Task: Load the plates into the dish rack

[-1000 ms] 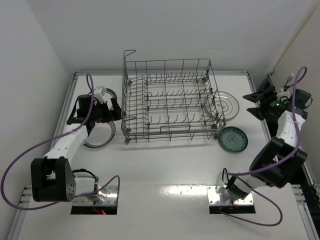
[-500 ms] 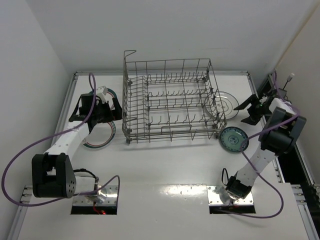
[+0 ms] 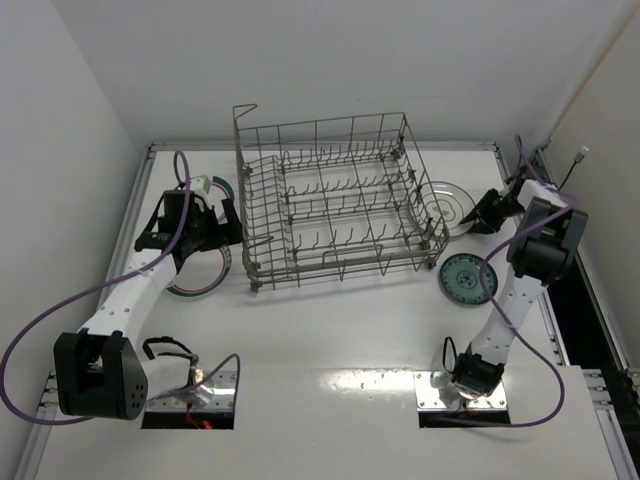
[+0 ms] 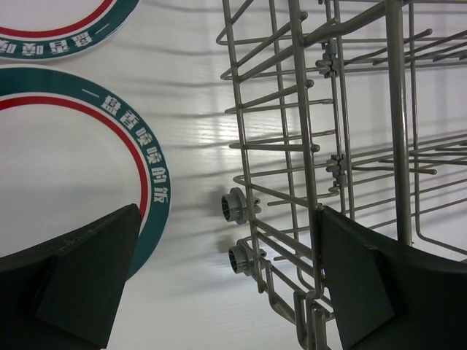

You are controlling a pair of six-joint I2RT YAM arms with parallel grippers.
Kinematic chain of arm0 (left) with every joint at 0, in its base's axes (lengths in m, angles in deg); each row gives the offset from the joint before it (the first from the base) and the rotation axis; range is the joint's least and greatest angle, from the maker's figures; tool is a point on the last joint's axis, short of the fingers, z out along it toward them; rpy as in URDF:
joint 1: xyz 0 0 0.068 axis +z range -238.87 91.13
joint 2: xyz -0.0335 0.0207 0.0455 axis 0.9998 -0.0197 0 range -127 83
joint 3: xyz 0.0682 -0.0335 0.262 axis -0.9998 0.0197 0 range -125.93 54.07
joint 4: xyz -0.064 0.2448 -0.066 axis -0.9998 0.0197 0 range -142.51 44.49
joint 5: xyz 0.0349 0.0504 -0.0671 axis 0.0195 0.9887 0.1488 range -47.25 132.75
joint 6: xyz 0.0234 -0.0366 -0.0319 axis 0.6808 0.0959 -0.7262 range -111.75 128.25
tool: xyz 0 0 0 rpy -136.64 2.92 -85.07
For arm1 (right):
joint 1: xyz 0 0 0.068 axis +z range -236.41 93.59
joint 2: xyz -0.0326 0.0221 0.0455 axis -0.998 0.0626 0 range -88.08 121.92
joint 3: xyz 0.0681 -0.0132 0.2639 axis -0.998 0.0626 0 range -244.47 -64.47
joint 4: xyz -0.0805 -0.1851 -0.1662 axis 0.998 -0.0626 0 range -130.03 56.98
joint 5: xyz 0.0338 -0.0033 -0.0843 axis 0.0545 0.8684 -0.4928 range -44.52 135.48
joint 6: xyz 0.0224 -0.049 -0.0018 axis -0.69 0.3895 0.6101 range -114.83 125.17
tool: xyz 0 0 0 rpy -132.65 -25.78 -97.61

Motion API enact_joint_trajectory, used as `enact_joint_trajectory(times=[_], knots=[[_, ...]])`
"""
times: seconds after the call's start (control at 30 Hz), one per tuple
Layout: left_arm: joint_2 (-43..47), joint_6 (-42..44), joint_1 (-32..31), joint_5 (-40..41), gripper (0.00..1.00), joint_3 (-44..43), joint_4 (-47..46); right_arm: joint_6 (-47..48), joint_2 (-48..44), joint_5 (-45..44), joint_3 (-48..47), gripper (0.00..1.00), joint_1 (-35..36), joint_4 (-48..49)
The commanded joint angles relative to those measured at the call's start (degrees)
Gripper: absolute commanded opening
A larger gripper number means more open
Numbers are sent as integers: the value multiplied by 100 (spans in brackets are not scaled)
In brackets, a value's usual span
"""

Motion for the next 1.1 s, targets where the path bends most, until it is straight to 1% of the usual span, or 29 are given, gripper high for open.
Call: enact_joint_trajectory(times=[0.0, 0.03, 0.1, 0.13, 0.3, 0.4, 0.43, 0.57, 0.7, 0.83, 1.07], knots=[[174, -259, 180, 2180, 100, -322, 77, -46, 281, -125, -674, 29, 121, -196], [174, -259, 180, 2181, 100, -322, 129, -46, 334, -125, -762, 19, 122, -319], [112, -312, 180, 2181, 100, -322, 129, -46, 387, -256, -825, 5, 122, -372], [112, -312, 180, 2181, 100, -322, 129, -46, 387, -326, -825, 0, 122, -373], [60, -312, 180, 2181, 100, -322, 129, 77, -95, -651, -500, 0, 69, -250], [60, -312, 180, 2067, 100, -322, 77, 77, -736, -793, -263, 0, 69, -110], [60, -312, 180, 2006, 100, -322, 77, 77, -1086, -897, -262, 0, 130, -109], [7, -259, 180, 1952, 100, -322, 77, -37, -1904, -1354, -201, 0, 253, -56], [7, -259, 180, 1900, 100, -322, 24, 15, -2407, -1952, -499, 0, 385, -302], [-46, -207, 180, 1847, 100, -322, 24, 68, -2995, -2602, -1035, 0, 604, -469], [-151, -206, 180, 1794, 100, -322, 24, 498, -3550, -3507, -1755, 0, 1131, -584]])
